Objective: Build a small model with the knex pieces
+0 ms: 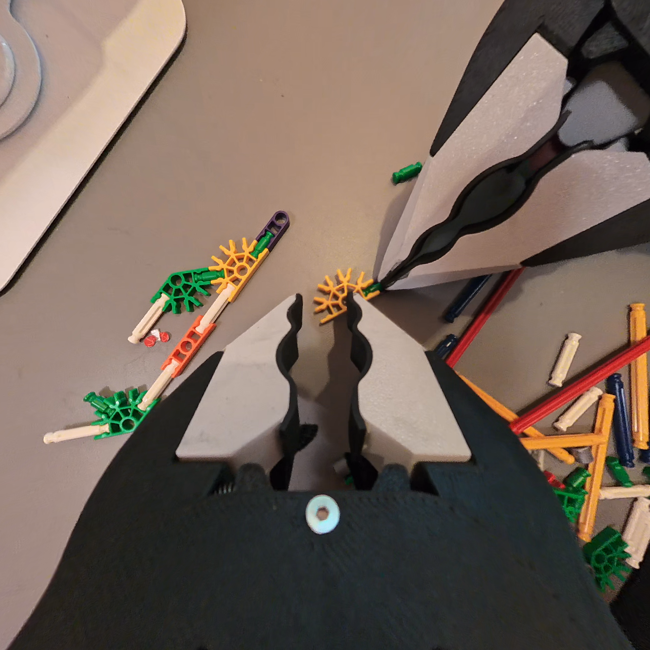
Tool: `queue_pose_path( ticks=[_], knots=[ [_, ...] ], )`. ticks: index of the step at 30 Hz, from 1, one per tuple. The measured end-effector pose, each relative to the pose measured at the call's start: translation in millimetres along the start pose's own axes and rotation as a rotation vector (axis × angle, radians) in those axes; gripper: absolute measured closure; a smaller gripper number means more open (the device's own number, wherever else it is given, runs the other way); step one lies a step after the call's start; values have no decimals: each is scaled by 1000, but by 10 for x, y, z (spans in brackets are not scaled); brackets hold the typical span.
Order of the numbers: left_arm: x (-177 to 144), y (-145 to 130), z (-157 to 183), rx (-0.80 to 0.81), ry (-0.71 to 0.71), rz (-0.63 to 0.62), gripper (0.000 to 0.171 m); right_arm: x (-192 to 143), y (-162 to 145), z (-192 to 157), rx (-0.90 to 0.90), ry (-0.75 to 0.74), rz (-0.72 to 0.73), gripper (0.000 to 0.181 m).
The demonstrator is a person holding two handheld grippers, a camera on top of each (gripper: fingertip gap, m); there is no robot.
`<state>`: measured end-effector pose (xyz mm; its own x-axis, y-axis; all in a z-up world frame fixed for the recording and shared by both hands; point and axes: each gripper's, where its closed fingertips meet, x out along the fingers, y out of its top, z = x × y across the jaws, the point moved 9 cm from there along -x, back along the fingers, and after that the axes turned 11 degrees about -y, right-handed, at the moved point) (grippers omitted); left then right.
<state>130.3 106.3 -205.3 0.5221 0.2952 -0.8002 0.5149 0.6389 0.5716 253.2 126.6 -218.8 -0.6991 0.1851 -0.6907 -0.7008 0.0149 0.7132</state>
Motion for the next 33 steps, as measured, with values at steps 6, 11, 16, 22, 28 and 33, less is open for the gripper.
queue_pose_path(
  ticks=[6,11,16,22,28,33],
  knots=[
    [-63,5,11,44,-20,28,153,1,-9,8,8,9,8,181],
    [-9,66,56,70,-90,28,165,2,-11,12,10,12,10,181],
    [68,25,100,109,-97,-6,171,1,-14,8,12,8,12,181],
    [91,39,149,192,-57,-36,171,1,-8,8,9,8,5,181],
    [102,20,193,284,-6,-41,171,2,-6,10,10,10,2,181],
    [140,-29,296,430,100,-60,171,9,11,-8,5,16,-8,181]
  ],
)
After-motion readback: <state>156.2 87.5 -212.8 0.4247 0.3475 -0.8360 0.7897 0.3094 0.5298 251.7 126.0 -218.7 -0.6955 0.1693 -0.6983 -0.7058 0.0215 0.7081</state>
